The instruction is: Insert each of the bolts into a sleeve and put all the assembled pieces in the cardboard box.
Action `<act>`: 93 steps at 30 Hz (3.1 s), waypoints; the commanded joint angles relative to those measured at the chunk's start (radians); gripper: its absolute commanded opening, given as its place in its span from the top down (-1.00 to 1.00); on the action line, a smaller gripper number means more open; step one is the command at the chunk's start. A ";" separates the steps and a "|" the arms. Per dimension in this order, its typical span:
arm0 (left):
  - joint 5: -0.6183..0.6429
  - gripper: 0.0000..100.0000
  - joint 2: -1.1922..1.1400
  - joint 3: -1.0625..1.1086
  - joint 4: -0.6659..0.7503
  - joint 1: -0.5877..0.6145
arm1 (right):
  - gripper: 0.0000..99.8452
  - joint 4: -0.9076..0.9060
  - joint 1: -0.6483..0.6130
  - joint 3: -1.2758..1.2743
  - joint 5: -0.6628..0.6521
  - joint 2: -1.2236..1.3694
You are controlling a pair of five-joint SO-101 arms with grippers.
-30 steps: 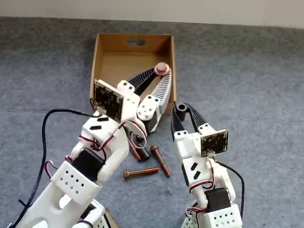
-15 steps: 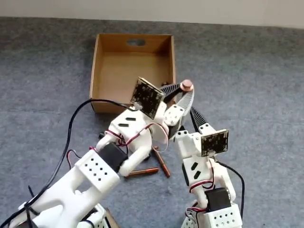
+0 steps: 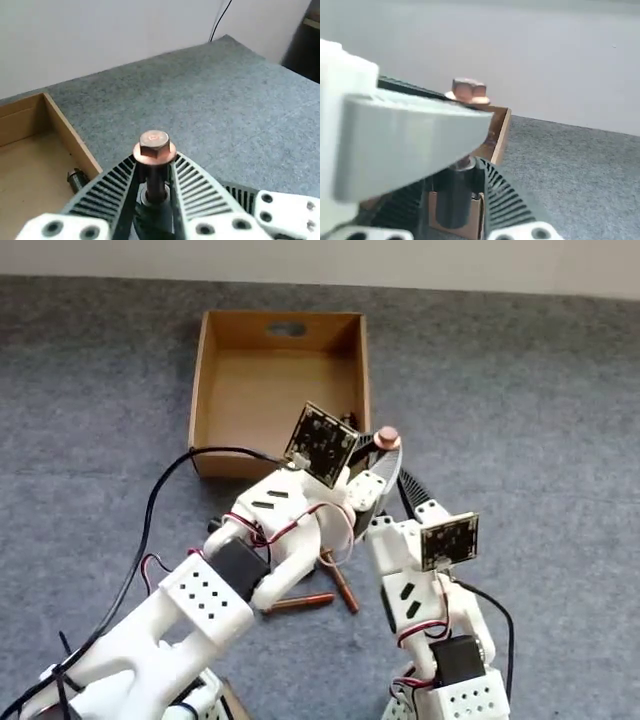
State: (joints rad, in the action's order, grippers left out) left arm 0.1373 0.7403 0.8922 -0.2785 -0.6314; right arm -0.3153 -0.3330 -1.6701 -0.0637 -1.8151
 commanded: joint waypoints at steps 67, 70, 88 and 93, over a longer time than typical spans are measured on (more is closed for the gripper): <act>-0.304 0.98 0.033 0.429 -0.411 0.935 | 0.99 -0.128 -0.005 -0.130 0.153 -0.019; -0.302 0.98 0.039 0.455 -0.341 0.934 | 0.99 -0.128 -0.004 -0.130 0.150 -0.019; -0.307 0.98 0.038 0.435 -0.336 0.750 | 0.99 -0.182 -0.004 -0.127 0.153 -0.019; -0.305 0.98 0.041 0.470 -0.336 0.753 | 0.99 -0.220 -0.001 -0.127 0.149 -0.019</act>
State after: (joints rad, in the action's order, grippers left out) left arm -0.1634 0.7587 1.3617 -0.6299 0.1343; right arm -0.5194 -0.3299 -1.6701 0.0790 -1.8151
